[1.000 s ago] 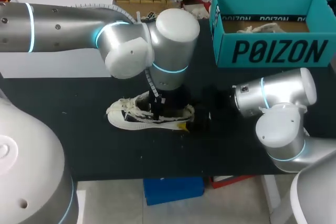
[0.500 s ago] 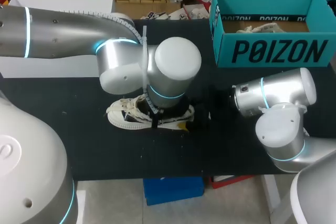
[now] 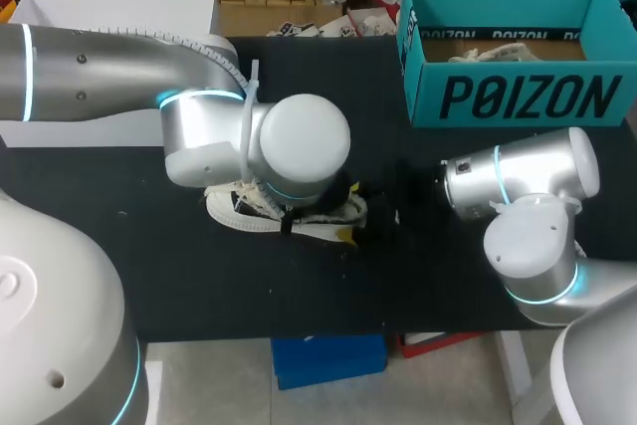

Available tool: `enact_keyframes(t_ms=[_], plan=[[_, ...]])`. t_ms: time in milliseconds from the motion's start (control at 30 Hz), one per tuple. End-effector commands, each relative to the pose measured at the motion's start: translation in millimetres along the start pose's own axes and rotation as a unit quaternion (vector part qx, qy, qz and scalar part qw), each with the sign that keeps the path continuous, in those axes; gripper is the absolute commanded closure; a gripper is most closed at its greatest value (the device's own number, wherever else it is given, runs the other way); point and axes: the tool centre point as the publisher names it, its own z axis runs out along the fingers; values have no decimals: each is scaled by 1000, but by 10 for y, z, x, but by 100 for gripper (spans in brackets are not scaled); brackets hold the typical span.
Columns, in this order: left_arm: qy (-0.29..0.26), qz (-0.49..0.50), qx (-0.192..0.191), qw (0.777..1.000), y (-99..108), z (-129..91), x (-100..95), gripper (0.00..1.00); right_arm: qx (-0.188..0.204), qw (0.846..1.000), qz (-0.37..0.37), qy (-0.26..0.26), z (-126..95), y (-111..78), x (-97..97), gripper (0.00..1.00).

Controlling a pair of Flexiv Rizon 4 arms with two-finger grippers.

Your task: Take the shoe out of the shoebox, open the shoe tongue, remove and reinsert the insole, then place the shoe into the shoebox

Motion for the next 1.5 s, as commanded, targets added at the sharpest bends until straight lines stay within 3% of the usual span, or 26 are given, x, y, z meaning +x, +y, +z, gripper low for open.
enact_keyframes(t_ms=[33,467,1000,1500], plan=[[5,6,19,1000,39,301,-70,98,1,1000,0,2,11,-34,29,100],[49,28,62,996,-93,210,71,100,1,1000,0,2,11,-34,29,100],[134,45,179,974,-171,-322,36,100,1,1000,0,2,11,-34,29,100],[170,33,224,959,-186,-589,78,100,1,1000,0,2,11,-34,29,100]])
